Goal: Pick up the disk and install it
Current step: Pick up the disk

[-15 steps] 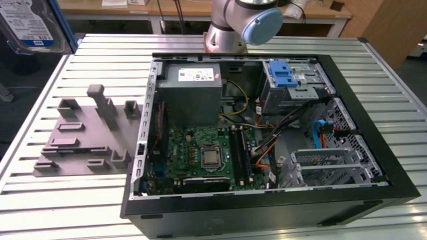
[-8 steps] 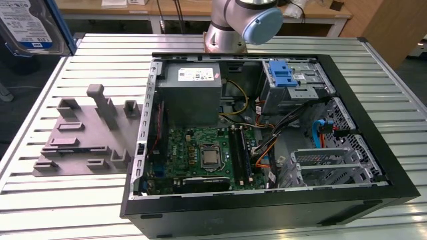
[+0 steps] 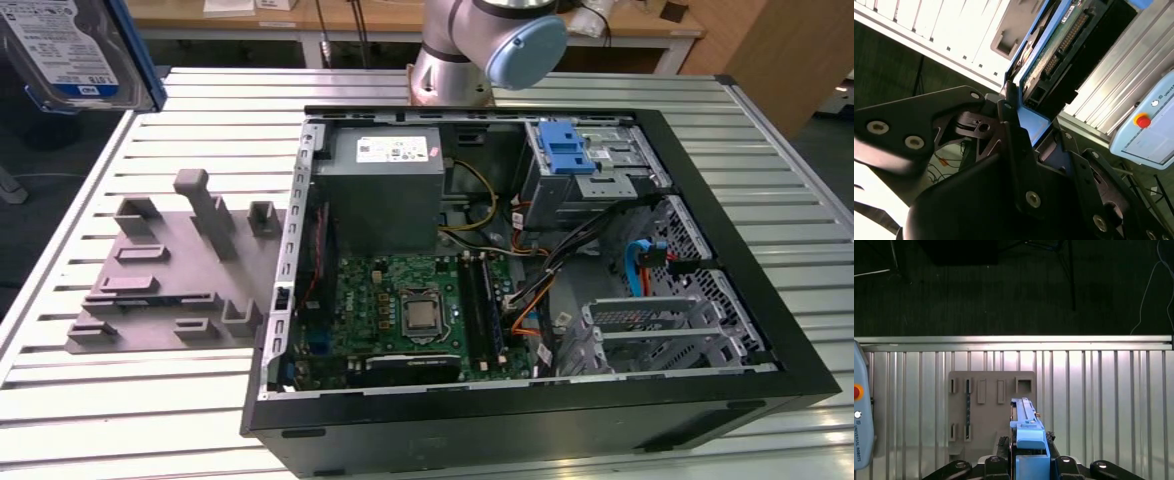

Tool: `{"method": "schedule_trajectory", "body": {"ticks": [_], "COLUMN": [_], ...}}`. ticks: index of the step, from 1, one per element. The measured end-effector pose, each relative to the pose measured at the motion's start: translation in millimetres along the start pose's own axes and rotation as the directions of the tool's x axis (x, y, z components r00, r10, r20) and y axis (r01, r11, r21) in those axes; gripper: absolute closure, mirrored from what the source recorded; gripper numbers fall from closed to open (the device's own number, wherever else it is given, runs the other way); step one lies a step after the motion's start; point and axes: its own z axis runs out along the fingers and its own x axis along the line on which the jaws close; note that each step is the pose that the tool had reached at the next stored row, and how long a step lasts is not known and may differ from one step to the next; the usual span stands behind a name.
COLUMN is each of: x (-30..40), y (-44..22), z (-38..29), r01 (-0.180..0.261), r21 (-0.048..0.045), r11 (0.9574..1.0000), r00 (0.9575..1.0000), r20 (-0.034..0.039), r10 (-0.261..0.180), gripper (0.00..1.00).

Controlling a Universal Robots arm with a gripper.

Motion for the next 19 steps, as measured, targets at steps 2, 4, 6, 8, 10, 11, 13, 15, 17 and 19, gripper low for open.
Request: {"method": "schedule_trajectory", "body": {"ticks": [2, 4, 6, 8, 10, 11, 13, 15, 17, 19], "x": [0.0, -0.1, -0.1, -0.1, 0.2, 0.7, 2.5, 5.6, 6.9, 7.3], "y": [-2.3, -4.3, -6.2, -7.7, -8.8, -9.1, -9.7, -10.3, -11.3, -13.2], "z": [0.0, -0.1, -0.1, -0.1, -0.1, -0.2, -0.2, -0.3, -0.2, -0.3], "r01": [0.000, 0.000, 0.000, 0.000, 0.000, 0.000, 0.000, 0.000, 0.000, 0.000], "r21": [0.0000, 0.0000, 0.0000, 0.0000, 0.0001, -0.0001, -0.0001, -0.0001, 0.0001, 0.0000], "r11": [1.0000, 1.0000, 1.0000, 1.0000, 1.0000, 1.0000, 1.0000, 1.0000, 1.0000, 1.0000], "r00": [1.0000, 1.0000, 1.0000, 1.0000, 1.0000, 1.0000, 1.0000, 1.0000, 1.0000, 1.0000], "r20": [0.0000, 0.0000, 0.0000, 0.0000, 0.0000, 0.0000, 0.0000, -0.0001, 0.0000, 0.0000], "r10": [0.000, 0.000, 0.000, 0.000, 0.000, 0.000, 0.000, 0.000, 0.000, 0.000], "gripper": [0.64, 0.64, 0.64, 0.64, 0.64, 0.64, 0.64, 0.64, 0.64, 0.64]}}
